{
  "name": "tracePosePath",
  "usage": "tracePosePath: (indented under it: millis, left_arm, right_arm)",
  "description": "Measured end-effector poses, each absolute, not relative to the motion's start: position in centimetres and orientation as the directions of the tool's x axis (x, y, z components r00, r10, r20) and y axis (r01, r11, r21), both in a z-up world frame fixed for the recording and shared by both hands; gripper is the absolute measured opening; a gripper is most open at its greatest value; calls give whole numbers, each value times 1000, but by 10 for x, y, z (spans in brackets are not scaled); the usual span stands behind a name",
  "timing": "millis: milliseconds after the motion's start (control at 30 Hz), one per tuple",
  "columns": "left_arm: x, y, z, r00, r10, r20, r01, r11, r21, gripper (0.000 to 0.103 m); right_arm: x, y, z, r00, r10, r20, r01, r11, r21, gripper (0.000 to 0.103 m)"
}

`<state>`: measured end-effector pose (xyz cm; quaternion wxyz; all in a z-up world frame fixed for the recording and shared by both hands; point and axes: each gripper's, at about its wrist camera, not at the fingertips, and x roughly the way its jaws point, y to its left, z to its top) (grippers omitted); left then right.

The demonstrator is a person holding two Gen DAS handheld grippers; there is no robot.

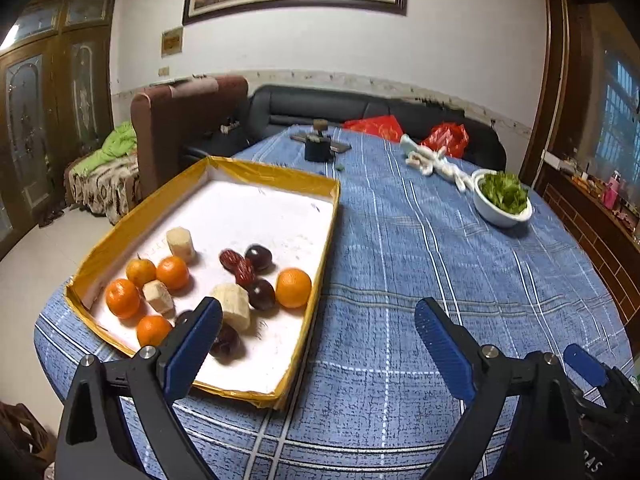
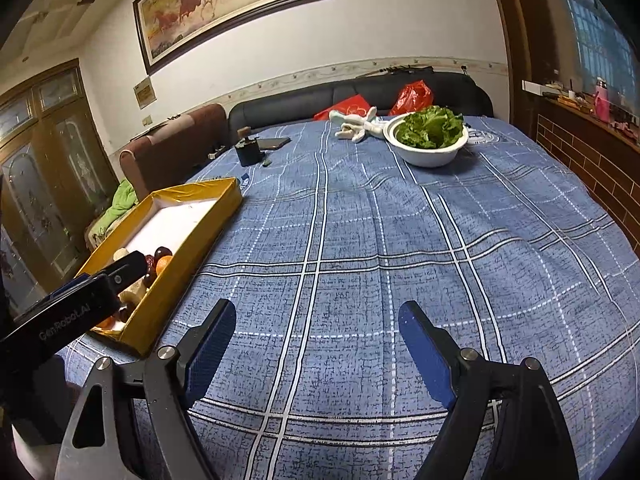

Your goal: Organize fruits

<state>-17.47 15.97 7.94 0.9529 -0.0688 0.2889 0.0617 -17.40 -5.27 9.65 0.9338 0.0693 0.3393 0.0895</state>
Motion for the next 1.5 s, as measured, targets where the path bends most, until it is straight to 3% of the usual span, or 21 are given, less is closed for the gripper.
tracePosePath:
  millis: [233, 533, 867, 1233, 1500]
  left_arm:
    - [-204, 165, 105, 914, 164, -370, -212, 973, -91, 99]
    - [-268, 162, 146, 920, 392, 5, -392, 920, -27, 103]
    - [-251, 185, 158, 929, 328, -169, -339, 940, -44, 103]
    - [-225, 249, 140, 893, 257, -370, -350, 913, -211, 103]
    - [-215, 247, 133, 863, 321, -391, -388, 916, -103, 103]
  right_arm:
    - [-179, -58, 99, 770, 188, -609, -94, 978, 184, 88]
    - [-185, -60, 101, 774, 194, -603, -106, 978, 180, 88]
    - [-185, -36, 117, 788, 221, -575, -189, 975, 115, 89]
    - [-188, 40, 130, 765, 344, -545, -393, 919, 28, 94]
    - [-180, 58, 139, 749, 357, -558, -429, 903, 1, 94]
